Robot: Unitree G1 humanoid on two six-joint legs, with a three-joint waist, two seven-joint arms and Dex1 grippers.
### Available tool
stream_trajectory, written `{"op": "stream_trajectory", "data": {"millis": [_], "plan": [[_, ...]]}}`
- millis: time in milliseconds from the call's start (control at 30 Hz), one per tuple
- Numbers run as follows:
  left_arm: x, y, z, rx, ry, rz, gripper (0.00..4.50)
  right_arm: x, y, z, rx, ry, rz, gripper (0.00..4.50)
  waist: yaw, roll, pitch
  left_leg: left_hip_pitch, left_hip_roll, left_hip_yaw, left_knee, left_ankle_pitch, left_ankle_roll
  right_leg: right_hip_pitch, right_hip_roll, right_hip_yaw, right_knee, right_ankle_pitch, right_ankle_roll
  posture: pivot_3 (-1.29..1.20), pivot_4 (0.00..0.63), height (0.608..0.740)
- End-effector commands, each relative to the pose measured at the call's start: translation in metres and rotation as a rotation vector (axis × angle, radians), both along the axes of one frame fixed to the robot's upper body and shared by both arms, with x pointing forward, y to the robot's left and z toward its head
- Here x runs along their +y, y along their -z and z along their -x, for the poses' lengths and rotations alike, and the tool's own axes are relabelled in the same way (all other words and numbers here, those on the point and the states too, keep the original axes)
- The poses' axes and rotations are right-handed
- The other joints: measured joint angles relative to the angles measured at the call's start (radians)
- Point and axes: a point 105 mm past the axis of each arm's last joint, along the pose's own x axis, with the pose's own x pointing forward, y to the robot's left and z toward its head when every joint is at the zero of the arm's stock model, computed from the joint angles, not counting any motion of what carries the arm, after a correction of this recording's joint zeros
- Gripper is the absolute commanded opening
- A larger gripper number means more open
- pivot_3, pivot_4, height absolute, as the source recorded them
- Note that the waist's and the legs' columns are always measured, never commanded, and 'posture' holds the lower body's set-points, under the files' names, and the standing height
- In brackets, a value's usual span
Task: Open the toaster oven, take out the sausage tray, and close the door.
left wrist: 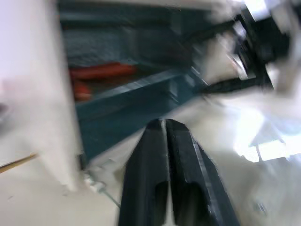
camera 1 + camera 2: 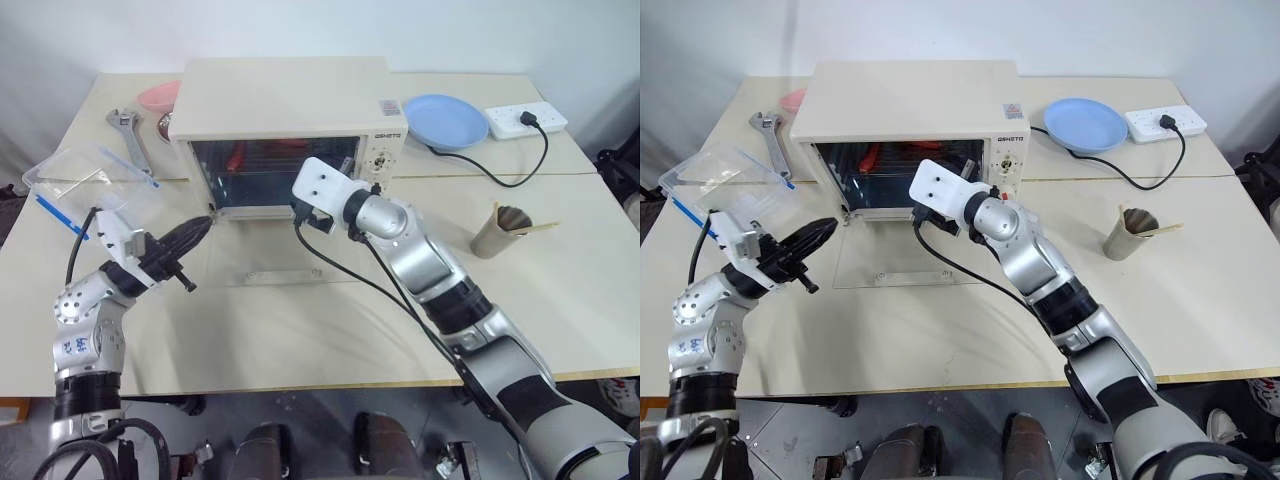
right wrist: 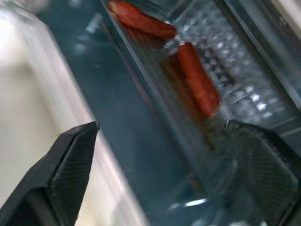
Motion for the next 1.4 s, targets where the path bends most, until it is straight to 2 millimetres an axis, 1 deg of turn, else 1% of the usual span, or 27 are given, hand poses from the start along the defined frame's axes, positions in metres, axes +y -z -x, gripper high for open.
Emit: {"op": "stream_trajectory", "data": {"millis": [33,200,333,533,800,967,1033,1100,1400], "plan": [[0.005,-0.017,0.015,-0.106,-0.072,0.055,1.59,0.015,-0.004,-0.004,-0.104,-0.022,0.08,4.5,-0.004,0.0,0.0,0.0,0.0,0.0,-0.001,0.0,0.0,0.0,0.0,0.0,0.0,0.0,0.0,0.0,0.15,0.74],[-0.001,-0.015,0.029,-0.114,-0.112,0.143,3.18,0.029,0.0,-0.023,-0.19,0.031,0.216,4.5,-0.012,0.0,0.0,0.001,0.0,0.0,-0.002,0.0,0.0,0.0,0.0,0.0,0.0,0.0,0.0,0.0,0.15,0.74],[-0.001,-0.02,0.033,-0.144,-0.152,0.184,4.48,0.032,-0.01,-0.035,-0.293,0.095,0.273,4.5,-0.017,0.0,0.0,0.001,0.004,0.0,-0.002,0.0,0.0,0.0,0.0,0.0,0.0,0.0,0.0,0.0,0.15,0.74],[-0.001,-0.019,0.034,-0.145,-0.172,0.2,4.49,0.031,-0.011,-0.044,-0.303,0.172,0.343,4.5,-0.024,0.0,0.0,0.001,0.004,0.0,-0.003,0.0,0.0,0.0,0.0,0.001,-0.001,0.0,0.0,0.0,0.15,0.74],[0.0,-0.021,0.031,-0.147,-0.18,0.201,4.49,0.032,-0.007,-0.045,-0.32,0.184,0.392,4.5,-0.024,0.0,0.0,0.001,0.005,0.001,-0.003,0.0,0.0,0.0,0.0,0.001,-0.001,0.0,0.0,0.0,0.15,0.74],[-0.005,-0.022,0.028,-0.141,-0.147,0.208,4.49,0.026,0.002,-0.047,-0.304,0.205,0.432,4.5,-0.024,0.0,0.0,0.001,0.005,0.001,-0.003,0.0,-0.001,0.0,0.0,0.001,-0.001,0.0,0.0,0.0,0.15,0.74],[-0.006,-0.022,0.028,-0.137,-0.139,0.21,4.5,0.023,0.002,-0.048,-0.308,0.222,0.443,4.1,-0.024,0.0,0.0,0.001,0.005,0.001,-0.003,0.0,-0.001,0.0,0.0,0.001,-0.001,0.0,0.0,0.0,0.15,0.74],[-0.006,-0.022,0.028,-0.136,-0.137,0.208,4.5,0.02,0.002,-0.049,-0.312,0.24,0.447,3.57,-0.024,0.0,0.0,0.001,0.005,0.001,-0.003,0.0,-0.001,0.0,0.0,0.001,-0.001,0.0,0.0,0.0,0.15,0.74],[-0.006,-0.021,0.028,-0.128,-0.134,0.204,4.5,0.018,0.001,-0.05,-0.317,0.25,0.434,0.4,-0.025,0.0,0.0,0.001,0.005,0.001,-0.004,0.0,-0.001,0.0,0.001,0.001,-0.001,0.0,0.0,0.0,0.15,0.74]]}}
